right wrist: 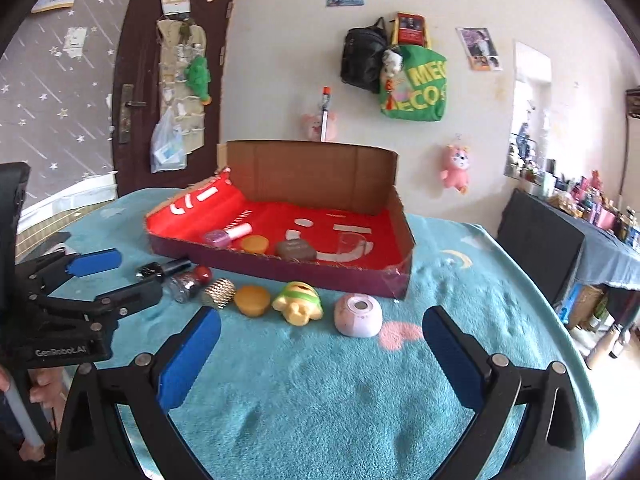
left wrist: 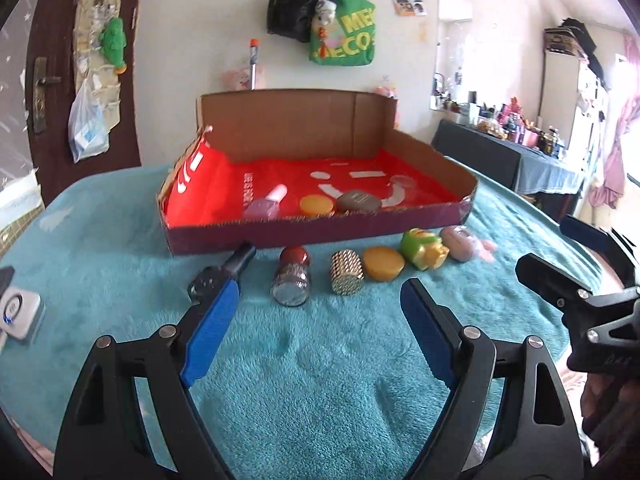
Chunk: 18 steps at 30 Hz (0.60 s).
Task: Organize rigid objects
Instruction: 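Move both open tools toward the remaining items on the table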
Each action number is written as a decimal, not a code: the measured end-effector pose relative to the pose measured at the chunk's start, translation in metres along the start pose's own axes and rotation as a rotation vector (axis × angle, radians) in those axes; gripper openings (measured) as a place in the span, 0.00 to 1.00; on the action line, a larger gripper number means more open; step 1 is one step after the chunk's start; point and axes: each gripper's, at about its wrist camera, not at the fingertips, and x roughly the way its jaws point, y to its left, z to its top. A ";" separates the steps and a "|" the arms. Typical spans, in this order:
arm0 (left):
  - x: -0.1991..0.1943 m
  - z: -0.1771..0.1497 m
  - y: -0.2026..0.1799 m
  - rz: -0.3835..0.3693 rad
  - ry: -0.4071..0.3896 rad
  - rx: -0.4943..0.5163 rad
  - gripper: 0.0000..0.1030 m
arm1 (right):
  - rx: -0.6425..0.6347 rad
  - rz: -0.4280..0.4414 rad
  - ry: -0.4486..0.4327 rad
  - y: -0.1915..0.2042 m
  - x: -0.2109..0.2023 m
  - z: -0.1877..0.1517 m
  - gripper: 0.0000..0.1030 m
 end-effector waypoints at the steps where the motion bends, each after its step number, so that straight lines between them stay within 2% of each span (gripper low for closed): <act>1: 0.002 -0.003 0.000 0.010 -0.006 -0.003 0.83 | 0.010 -0.013 -0.006 0.000 0.003 -0.004 1.00; 8: 0.012 -0.021 -0.003 0.062 -0.031 -0.025 0.86 | 0.064 -0.063 -0.014 0.004 0.019 -0.023 1.00; 18: 0.019 -0.030 -0.001 0.062 -0.020 -0.038 0.86 | 0.107 -0.088 0.023 0.006 0.040 -0.039 1.00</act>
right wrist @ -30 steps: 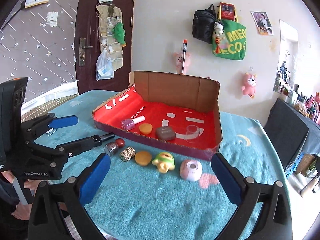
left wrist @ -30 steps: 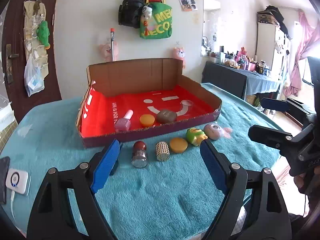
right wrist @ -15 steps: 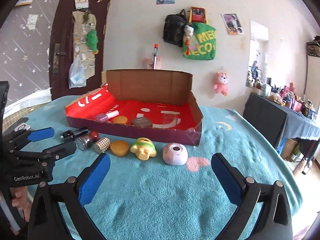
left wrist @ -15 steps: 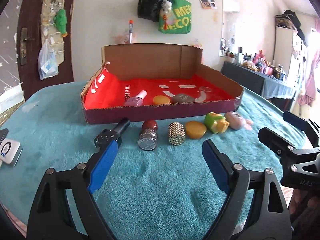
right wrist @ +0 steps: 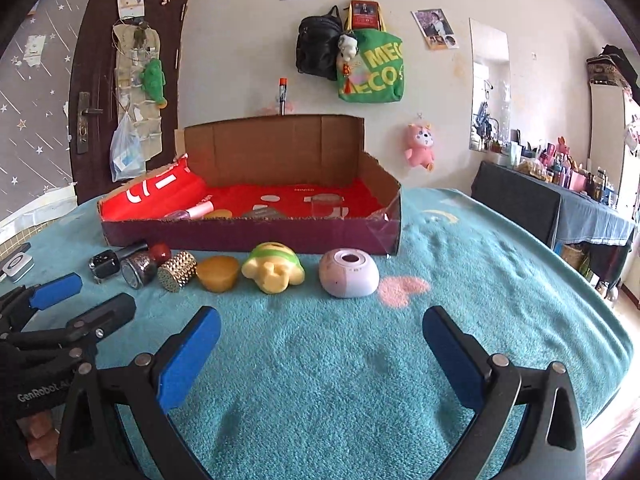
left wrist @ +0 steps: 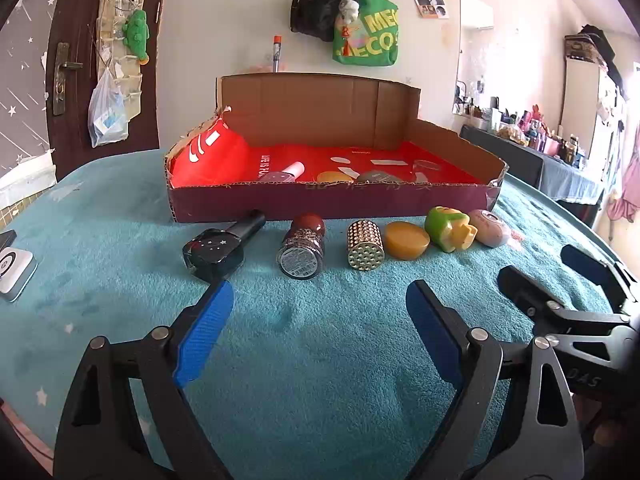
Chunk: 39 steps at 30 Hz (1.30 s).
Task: Organize rigid objects
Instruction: 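Move both open tools toward the remaining items on the table, then grasp the black star-printed nail polish with the left tool while the right tool grasps the pink round compact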
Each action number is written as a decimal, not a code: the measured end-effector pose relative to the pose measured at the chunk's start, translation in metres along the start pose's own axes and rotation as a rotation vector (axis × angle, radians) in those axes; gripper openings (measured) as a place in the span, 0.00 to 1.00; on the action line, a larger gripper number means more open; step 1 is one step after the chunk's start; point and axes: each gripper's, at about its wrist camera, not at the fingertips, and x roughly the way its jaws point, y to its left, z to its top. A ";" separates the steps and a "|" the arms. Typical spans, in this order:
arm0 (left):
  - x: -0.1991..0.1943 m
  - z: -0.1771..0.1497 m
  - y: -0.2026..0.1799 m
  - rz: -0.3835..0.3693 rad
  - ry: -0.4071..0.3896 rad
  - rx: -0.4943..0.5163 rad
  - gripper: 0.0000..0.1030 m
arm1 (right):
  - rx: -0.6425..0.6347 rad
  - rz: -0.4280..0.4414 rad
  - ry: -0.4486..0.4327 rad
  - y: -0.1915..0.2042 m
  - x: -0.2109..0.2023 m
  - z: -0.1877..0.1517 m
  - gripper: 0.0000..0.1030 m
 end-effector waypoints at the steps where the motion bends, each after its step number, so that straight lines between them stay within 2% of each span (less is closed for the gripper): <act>1: 0.000 0.000 0.001 -0.004 0.002 -0.002 0.86 | 0.004 0.000 0.006 0.000 0.001 -0.001 1.00; 10: 0.006 0.007 0.007 -0.010 0.051 -0.034 0.86 | 0.003 -0.005 0.010 -0.001 0.005 0.000 1.00; 15: 0.010 0.017 0.016 0.024 0.070 -0.038 0.86 | -0.010 -0.022 0.016 -0.003 0.007 0.007 1.00; 20: 0.019 0.027 0.031 0.025 0.135 -0.064 0.86 | 0.004 -0.030 0.041 -0.010 0.015 0.017 1.00; 23: 0.021 0.035 0.039 0.058 0.125 -0.049 0.86 | 0.016 -0.035 0.052 -0.015 0.017 0.024 1.00; 26: 0.026 0.043 0.047 0.087 0.142 -0.023 0.86 | 0.019 -0.089 0.060 -0.022 0.021 0.033 1.00; 33: 0.046 0.050 0.065 0.083 0.237 0.015 0.86 | 0.038 -0.061 0.181 -0.039 0.044 0.047 1.00; 39: 0.058 0.053 0.067 0.086 0.274 0.064 0.85 | 0.003 -0.065 0.275 -0.044 0.066 0.056 1.00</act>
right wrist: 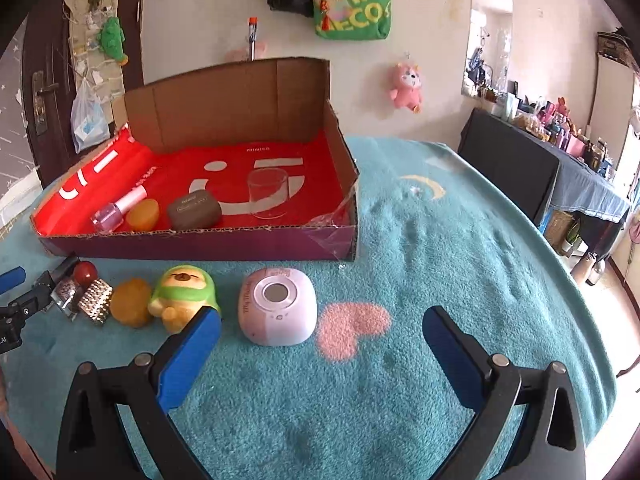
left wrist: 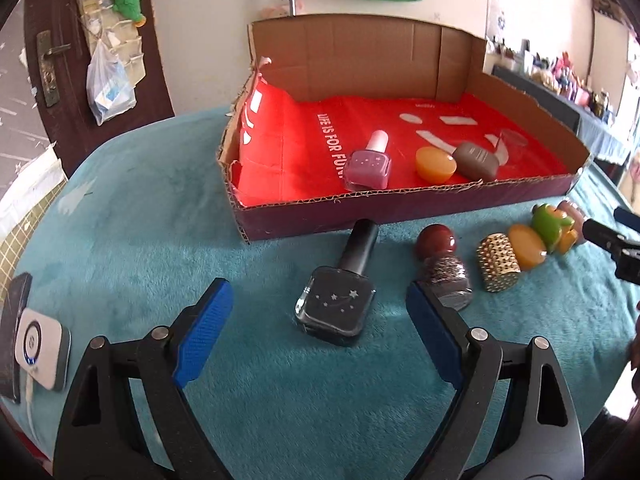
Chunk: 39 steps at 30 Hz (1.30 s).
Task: Organize rigid objects
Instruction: 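Grasp the black star-printed nail polish with the left tool while the right tool grasps the pink round compact, then carry the black polish with the left tool while the right tool carries the pink compact into the box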
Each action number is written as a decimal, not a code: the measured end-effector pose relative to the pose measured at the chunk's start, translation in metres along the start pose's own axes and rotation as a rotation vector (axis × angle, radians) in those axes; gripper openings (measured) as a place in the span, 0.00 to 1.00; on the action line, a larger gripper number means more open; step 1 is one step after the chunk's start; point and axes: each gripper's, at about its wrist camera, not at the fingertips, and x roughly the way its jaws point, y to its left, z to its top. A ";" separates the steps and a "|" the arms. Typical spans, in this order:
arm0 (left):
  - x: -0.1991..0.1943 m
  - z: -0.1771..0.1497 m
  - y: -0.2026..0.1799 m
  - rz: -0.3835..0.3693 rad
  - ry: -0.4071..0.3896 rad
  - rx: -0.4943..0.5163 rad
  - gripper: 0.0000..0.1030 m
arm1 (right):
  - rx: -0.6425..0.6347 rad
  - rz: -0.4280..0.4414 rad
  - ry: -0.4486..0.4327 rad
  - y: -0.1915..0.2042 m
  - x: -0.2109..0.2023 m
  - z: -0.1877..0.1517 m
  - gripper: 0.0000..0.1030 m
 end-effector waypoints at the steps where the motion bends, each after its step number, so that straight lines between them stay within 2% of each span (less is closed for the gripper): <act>1: 0.003 0.002 0.000 -0.001 0.010 0.007 0.85 | -0.008 0.009 0.018 0.000 0.004 0.002 1.00; 3: 0.006 0.004 -0.001 -0.009 0.018 0.011 0.85 | -0.011 0.040 0.050 -0.001 0.011 0.005 0.98; 5: 0.010 0.007 -0.001 -0.016 0.029 0.013 0.78 | -0.014 0.052 0.074 -0.001 0.016 0.007 0.89; 8: 0.018 0.010 0.000 -0.045 0.062 0.013 0.60 | -0.014 0.083 0.109 -0.001 0.023 0.010 0.84; 9: 0.021 0.010 -0.001 -0.063 0.072 0.012 0.50 | -0.013 0.091 0.116 -0.001 0.025 0.010 0.82; 11: 0.020 0.010 -0.002 -0.081 0.066 0.016 0.40 | -0.012 0.129 0.133 0.000 0.028 0.010 0.71; 12: 0.019 0.010 -0.003 -0.086 0.063 0.018 0.37 | -0.015 0.141 0.144 0.001 0.030 0.009 0.61; 13: 0.019 0.010 -0.002 -0.092 0.064 0.012 0.37 | -0.024 0.149 0.143 0.003 0.030 0.009 0.51; 14: 0.019 0.010 -0.001 -0.096 0.066 0.006 0.37 | -0.030 0.149 0.138 0.003 0.028 0.009 0.50; 24: -0.009 0.013 -0.005 -0.133 0.003 0.008 0.37 | -0.002 0.203 0.090 -0.001 0.009 0.013 0.49; 39: -0.019 0.013 -0.007 -0.150 -0.016 0.019 0.36 | -0.023 0.222 0.089 0.006 0.005 0.011 0.49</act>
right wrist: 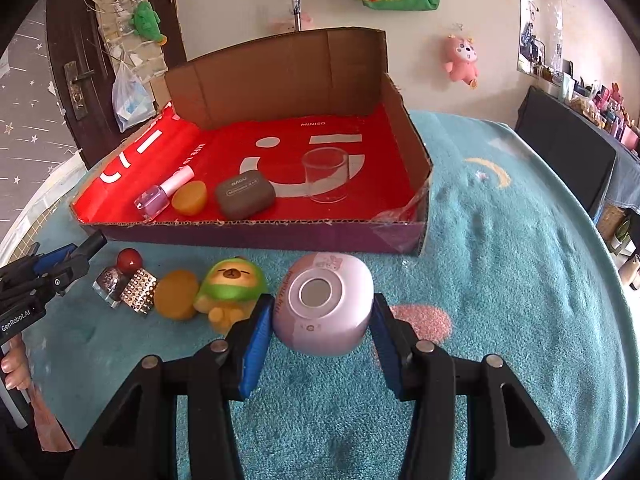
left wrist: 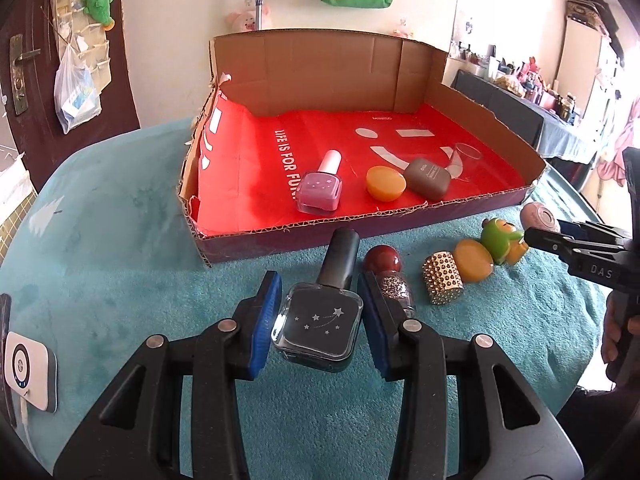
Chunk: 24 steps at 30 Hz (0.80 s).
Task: Organize rigid objects
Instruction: 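Carry the black polish with the left tool while the right tool carries the pink compact into the box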
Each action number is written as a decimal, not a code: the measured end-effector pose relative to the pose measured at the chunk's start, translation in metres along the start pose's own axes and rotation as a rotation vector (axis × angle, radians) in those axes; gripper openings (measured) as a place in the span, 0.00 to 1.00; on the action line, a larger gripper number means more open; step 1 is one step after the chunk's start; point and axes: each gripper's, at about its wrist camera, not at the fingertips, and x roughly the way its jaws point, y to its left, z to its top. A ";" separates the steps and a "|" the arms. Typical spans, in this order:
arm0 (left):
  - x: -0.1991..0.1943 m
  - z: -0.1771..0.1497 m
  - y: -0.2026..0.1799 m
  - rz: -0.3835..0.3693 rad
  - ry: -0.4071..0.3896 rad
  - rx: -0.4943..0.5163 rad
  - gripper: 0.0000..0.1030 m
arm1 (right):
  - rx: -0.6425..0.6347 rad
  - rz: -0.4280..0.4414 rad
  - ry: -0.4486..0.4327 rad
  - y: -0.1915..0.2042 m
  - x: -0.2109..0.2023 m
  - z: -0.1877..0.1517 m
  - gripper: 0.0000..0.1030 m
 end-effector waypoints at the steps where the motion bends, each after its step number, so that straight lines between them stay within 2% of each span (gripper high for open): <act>1: -0.001 0.000 0.000 -0.001 -0.001 0.002 0.36 | -0.003 -0.001 -0.001 0.001 -0.001 0.000 0.49; 19: -0.007 0.001 -0.003 -0.023 -0.013 0.002 0.36 | -0.020 0.013 -0.003 0.006 -0.004 -0.001 0.49; 24: -0.016 0.018 -0.007 -0.066 -0.050 -0.005 0.36 | -0.023 0.077 -0.052 0.011 -0.019 0.012 0.49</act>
